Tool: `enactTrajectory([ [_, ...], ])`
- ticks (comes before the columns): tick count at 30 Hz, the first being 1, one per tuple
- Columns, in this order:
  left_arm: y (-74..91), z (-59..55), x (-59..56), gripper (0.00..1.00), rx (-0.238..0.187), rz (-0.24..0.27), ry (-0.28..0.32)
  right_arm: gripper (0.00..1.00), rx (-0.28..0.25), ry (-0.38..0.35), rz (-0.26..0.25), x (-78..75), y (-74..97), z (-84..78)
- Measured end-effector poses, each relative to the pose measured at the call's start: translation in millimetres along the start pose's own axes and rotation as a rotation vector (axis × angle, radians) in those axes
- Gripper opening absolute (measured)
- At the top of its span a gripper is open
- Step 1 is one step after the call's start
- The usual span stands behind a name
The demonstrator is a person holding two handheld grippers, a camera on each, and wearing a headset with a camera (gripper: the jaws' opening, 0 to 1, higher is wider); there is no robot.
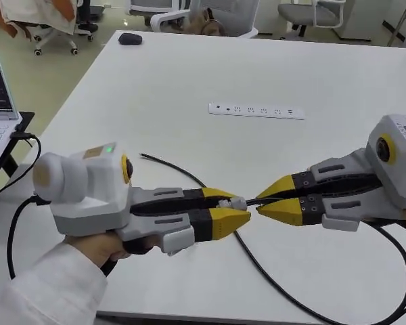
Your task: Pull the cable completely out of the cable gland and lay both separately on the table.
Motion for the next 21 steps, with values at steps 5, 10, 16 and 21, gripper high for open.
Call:
enactTrajectory([
  [5,-0.6,0.1,-0.8,0.17,-0.001,-0.001,0.000,0.02,-0.002,0.002,0.002,0.2,0.4,0.0],
  [10,-0.8,0.1,-1.3,0.17,-0.001,0.001,-0.001,0.02,-0.006,-0.003,0.002,0.7,0.5,-0.9],
  [16,-1.5,-0.3,-1.5,0.17,0.004,0.002,-0.004,0.02,-0.009,-0.017,-0.007,0.3,5.6,-4.7],
  [21,-0.9,0.2,-0.7,0.17,0.002,0.009,-0.005,0.02,-0.009,-0.038,-0.030,-1.7,14.7,-10.2],
])
Point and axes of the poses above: the centre of the closed fingertips' face, and the gripper's own axes: y roughly backward along the fingers, x roughly to its left, z roughly out of its top, the point moved 8 cm from there along y, roughly backward along the fingers, and after that the axes turned 2 degrees about -x, right-handed, at the moved point
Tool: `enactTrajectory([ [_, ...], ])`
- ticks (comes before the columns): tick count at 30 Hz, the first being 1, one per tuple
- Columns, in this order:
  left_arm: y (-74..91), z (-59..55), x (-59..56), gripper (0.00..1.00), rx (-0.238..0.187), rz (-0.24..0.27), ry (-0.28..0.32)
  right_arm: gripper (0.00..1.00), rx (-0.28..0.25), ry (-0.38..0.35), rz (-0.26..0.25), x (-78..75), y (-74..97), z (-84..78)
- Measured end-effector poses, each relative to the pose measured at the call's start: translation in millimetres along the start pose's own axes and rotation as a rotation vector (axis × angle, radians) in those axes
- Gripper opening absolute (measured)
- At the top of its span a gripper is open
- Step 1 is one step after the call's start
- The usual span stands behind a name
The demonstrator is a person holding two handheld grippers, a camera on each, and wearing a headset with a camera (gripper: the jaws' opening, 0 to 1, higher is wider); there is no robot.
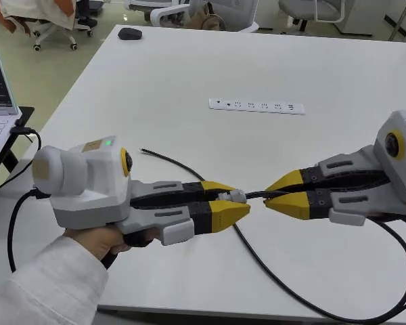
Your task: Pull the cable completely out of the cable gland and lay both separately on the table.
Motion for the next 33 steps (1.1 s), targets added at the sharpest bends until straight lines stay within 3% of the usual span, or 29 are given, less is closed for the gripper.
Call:
enactTrajectory([
  [21,2.8,2.4,1.4,0.17,-0.015,0.014,-0.001,0.03,0.055,-0.117,-0.105,-4.8,43.3,-42.3],
  [33,2.6,2.6,1.4,0.17,-0.018,0.016,-0.003,0.04,0.057,-0.148,-0.125,-2.2,47.8,-50.8],
])
Point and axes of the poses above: the centre of the closed fingertips' face, and the gripper's own axes: y roughly backward along the fingers, x roughly to its left, z roughly out of its top, the point moved 8 cm from there along y, roughly backward along the fingers, and after that the axes turned 2 degrees about -x, right-handed, at the moved point
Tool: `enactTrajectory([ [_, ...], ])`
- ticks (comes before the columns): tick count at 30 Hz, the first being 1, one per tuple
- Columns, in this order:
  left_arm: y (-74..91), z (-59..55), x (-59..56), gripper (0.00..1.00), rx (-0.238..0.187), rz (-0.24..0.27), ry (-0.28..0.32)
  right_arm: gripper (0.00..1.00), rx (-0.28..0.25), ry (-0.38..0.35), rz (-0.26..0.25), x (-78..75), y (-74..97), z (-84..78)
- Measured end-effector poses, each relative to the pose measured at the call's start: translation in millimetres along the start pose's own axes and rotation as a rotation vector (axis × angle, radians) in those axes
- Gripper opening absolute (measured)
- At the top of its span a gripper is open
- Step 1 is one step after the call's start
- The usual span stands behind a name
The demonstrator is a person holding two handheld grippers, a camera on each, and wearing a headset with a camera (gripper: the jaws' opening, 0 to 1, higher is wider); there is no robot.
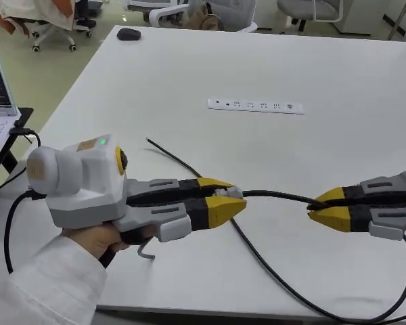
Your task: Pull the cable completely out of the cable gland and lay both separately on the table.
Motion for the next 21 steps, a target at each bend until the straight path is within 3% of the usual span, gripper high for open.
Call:
enactTrajectory([
  [12,-1.4,3.1,-1.3,0.17,-0.029,0.003,-0.051,0.05,0.005,-0.012,-0.008,0.3,-1.3,-1.2],
  [21,-0.8,2.4,-0.4,0.17,-0.027,-0.002,-0.043,0.11,-0.009,-0.008,-0.041,-2.0,0.1,5.1],
])
Point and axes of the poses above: the centre of the closed fingertips' face, and the gripper's own axes: y roughly backward along the fingers, x roughly to its left, z roughly out of its top, the point moved 8 cm from there along y, roughly backward along the fingers, and after that the axes turned 2 degrees about -x, right-handed, at the moved point
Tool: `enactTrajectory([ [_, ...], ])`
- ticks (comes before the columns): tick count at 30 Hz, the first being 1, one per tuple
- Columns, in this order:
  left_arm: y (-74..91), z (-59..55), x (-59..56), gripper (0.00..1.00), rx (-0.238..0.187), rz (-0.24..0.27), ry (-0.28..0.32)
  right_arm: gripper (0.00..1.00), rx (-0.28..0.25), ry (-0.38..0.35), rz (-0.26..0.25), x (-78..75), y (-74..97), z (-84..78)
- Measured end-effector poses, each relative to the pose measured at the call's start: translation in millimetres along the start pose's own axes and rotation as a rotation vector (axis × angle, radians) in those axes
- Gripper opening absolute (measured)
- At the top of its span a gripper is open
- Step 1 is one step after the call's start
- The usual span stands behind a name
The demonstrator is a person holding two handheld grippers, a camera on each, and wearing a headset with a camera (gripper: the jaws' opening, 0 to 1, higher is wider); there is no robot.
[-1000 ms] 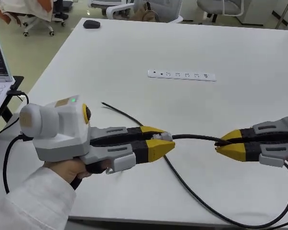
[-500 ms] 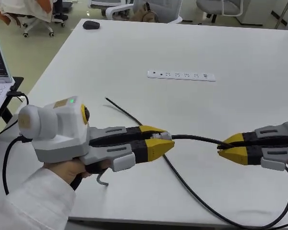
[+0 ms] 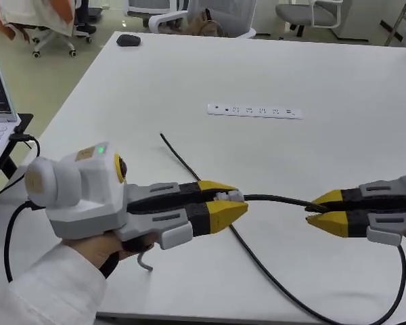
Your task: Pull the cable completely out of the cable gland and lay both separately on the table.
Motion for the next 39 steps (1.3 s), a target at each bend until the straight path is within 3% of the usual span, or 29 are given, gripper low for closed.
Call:
enactTrajectory([
  [3,0.1,-0.9,1.0,0.17,0.006,0.005,0.003,0.18,-0.016,0.000,-0.019,-2.0,0.4,3.8],
  [7,0.7,-1.5,2.5,0.17,0.011,0.014,0.000,0.20,-0.027,0.025,-0.011,0.9,0.2,13.1],
  [12,0.8,-1.9,3.3,0.17,0.014,0.019,0.000,0.23,-0.070,0.088,0.008,5.3,-4.5,36.5],
  [20,0.4,-2.1,2.2,0.17,0.017,0.017,-0.001,0.22,-0.081,0.222,0.120,20.2,-32.3,70.4],
  [29,0.8,-0.6,0.8,0.17,0.012,0.015,-0.004,0.19,-0.050,0.245,0.183,19.9,-56.0,70.6],
  [39,-0.7,-0.1,-1.0,0.17,0.012,0.002,-0.007,0.09,-0.032,0.236,0.207,17.6,-62.4,63.3],
])
Point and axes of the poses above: the centre of the closed fingertips' face, and the gripper's own axes: y roughly backward along the fingers, x roughly to its left, z roughly out of its top, the point moved 8 cm from there along y, roughly backward along the fingers, and after that the axes turned 2 degrees about -x, right-handed, at the moved point
